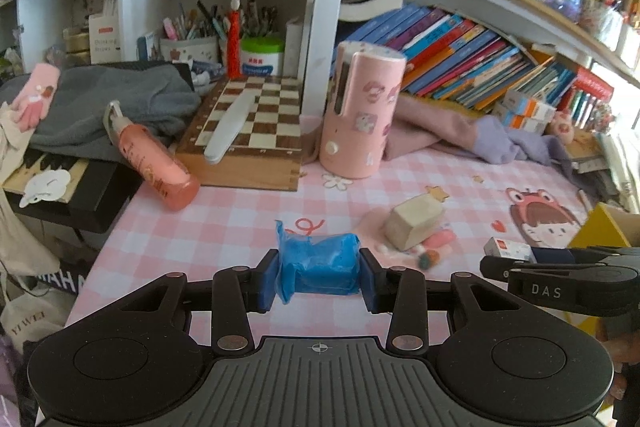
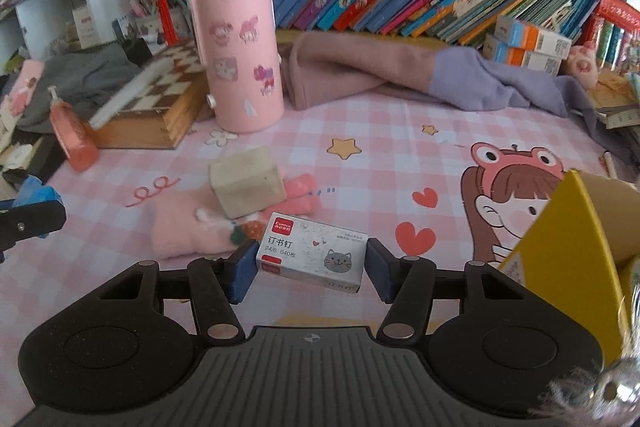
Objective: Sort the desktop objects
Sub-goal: 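Lift the blue block and staple box and carry both toward the yellow box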
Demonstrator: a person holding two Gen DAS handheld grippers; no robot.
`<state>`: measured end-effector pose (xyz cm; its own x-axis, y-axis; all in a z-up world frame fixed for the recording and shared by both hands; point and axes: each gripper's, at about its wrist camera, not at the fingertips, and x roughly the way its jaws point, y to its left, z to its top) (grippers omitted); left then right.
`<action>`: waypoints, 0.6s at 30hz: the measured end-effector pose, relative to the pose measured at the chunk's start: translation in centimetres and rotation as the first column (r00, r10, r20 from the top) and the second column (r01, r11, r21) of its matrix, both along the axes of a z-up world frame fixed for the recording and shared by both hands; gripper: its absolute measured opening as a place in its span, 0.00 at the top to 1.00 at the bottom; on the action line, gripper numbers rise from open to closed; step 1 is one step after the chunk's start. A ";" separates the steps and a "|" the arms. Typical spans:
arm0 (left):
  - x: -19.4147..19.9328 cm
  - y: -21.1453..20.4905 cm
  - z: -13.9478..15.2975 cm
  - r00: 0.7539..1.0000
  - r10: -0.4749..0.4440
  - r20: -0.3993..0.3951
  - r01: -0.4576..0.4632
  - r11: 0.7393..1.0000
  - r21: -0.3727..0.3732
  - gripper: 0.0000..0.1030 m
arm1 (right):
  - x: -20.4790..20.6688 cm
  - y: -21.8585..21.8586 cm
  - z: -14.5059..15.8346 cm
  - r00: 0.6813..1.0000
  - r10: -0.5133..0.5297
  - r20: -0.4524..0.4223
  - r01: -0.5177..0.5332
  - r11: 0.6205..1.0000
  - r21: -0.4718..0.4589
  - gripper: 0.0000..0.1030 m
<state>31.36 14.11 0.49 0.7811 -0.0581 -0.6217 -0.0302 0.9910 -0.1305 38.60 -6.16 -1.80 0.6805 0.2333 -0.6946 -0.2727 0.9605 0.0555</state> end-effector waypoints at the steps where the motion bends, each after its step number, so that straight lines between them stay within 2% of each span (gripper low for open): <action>1: -0.5 0.0 0.2 1.000 -0.005 0.006 0.005 1.000 -0.003 0.62 | -0.4 -0.1 0.3 1.000 0.000 0.005 0.000 1.000 0.003 0.47; 18: -9.4 0.0 2.7 0.996 -0.072 0.048 0.075 0.995 -0.072 0.62 | -10.0 -0.6 4.4 0.997 0.025 0.078 -0.029 0.998 0.048 0.47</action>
